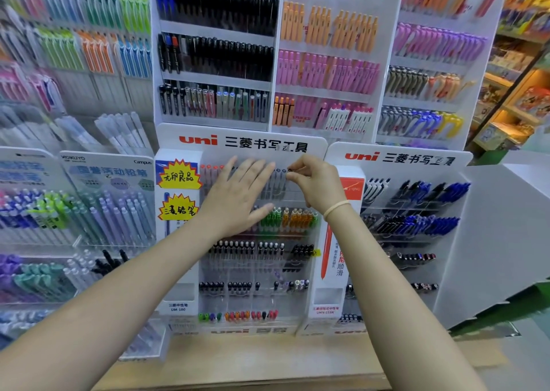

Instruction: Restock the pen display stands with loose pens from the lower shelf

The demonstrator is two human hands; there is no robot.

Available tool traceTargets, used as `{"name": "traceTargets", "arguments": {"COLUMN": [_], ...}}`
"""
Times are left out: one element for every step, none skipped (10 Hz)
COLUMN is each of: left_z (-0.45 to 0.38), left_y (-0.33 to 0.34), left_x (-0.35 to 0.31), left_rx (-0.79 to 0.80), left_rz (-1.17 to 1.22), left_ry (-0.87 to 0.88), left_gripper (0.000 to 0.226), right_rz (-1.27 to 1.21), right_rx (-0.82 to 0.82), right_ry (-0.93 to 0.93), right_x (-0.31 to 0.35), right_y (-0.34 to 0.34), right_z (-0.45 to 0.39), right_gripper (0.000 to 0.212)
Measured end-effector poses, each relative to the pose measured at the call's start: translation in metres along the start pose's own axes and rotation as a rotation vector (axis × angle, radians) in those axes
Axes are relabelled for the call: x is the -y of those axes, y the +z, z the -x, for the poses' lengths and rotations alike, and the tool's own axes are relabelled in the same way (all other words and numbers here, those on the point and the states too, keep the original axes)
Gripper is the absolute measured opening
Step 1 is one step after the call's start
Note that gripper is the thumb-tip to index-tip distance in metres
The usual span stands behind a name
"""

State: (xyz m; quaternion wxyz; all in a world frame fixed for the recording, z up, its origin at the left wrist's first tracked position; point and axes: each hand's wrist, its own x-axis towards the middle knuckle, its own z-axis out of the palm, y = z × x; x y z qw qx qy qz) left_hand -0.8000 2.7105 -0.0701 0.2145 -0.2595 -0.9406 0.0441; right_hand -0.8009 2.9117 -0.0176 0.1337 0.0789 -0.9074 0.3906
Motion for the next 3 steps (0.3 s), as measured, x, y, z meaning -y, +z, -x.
{"name": "traceTargets", "arguments": {"left_z": [0.000,0.000,0.001], "left_y": [0.003,0.001,-0.005], "left_x": [-0.001,-0.004,-0.007], "left_rx": [0.010,0.061,0.061], "left_rz": [0.014,0.028,0.052], "left_ry": [-0.016,-0.031,-0.048], "left_gripper": [0.081,0.081,0.082], "right_rz": [0.050,0.084,0.113], "right_rx": [-0.031,0.008,0.011], "right_ry": [-0.056,-0.109,-0.135], "right_x": [0.000,-0.002,-0.005], "right_y": [0.001,-0.003,-0.009], "right_z": [0.003,0.009,0.013], "right_gripper": [0.015,0.023,0.037]}}
